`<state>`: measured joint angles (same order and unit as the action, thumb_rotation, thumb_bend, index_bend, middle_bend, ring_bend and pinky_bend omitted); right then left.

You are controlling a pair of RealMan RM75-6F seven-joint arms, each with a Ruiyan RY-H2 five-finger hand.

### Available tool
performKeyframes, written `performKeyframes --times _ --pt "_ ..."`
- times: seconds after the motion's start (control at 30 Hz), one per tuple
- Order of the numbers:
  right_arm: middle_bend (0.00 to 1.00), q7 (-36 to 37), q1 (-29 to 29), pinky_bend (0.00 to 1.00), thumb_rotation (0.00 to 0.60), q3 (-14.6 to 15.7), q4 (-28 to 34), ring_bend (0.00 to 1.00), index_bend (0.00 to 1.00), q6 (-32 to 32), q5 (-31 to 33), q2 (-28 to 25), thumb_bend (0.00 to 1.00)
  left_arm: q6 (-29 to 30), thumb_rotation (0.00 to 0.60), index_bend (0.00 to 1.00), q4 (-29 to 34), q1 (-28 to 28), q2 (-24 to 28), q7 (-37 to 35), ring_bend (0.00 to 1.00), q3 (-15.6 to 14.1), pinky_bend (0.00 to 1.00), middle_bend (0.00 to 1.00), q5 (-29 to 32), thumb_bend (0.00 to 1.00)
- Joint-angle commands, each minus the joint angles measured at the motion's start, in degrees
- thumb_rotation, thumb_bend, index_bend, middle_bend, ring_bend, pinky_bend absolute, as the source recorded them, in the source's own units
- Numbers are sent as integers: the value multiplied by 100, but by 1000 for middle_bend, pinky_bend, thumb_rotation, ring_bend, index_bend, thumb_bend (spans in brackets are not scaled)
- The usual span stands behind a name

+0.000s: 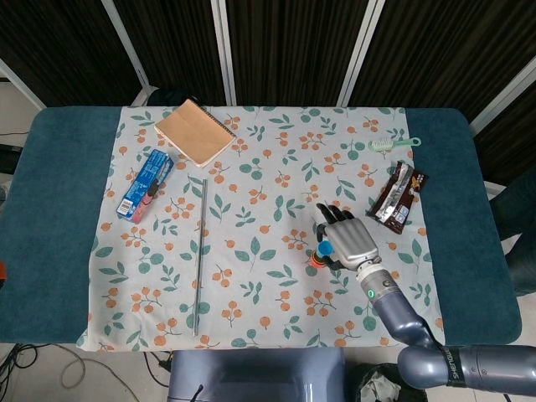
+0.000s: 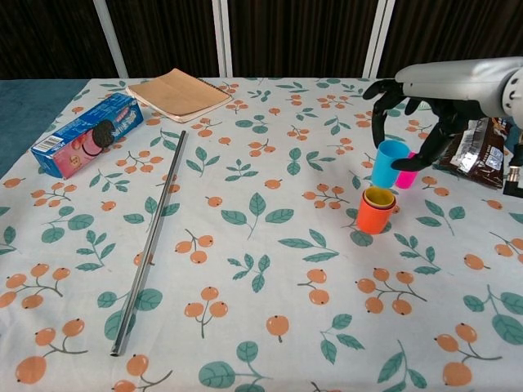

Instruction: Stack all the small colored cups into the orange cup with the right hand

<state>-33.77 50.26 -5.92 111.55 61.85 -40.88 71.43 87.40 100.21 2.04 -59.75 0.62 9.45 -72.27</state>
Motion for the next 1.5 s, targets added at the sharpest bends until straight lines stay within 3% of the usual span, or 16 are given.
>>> performKeyframes --times 0.03,0.97,1.07,1.13,1.2,1.5 --pt "0 50 -39 188 600 29 -18 83 534 -27 -32 -23 411 -6 600 170 -2 1 -1 6 10 -5 132 33 -1 413" --pt "0 320 -113 197 600 92 -646 83 526 -369 -27 379 410 -6 600 170 -13 2 -2 16 10 0 132 33 4 413" --pt "0 307 -99 209 600 92 -685 83 417 -404 6 410 410 -6 600 170 -13 2 -2 14 10 1 132 33 6 413" --pt "0 293 -84 261 600 91 -700 83 272 -434 32 425 410 -5 600 170 -12 2 -2 15 10 1 131 33 3 413" --pt "0 283 -72 312 600 89 -703 83 197 -459 75 429 410 -2 600 170 -10 1 -2 16 10 0 131 33 0 413" --pt "0 264 -11 502 600 -2 -788 83 148 -480 274 393 410 -10 600 171 -11 3 1 9 10 2 132 33 3 413"
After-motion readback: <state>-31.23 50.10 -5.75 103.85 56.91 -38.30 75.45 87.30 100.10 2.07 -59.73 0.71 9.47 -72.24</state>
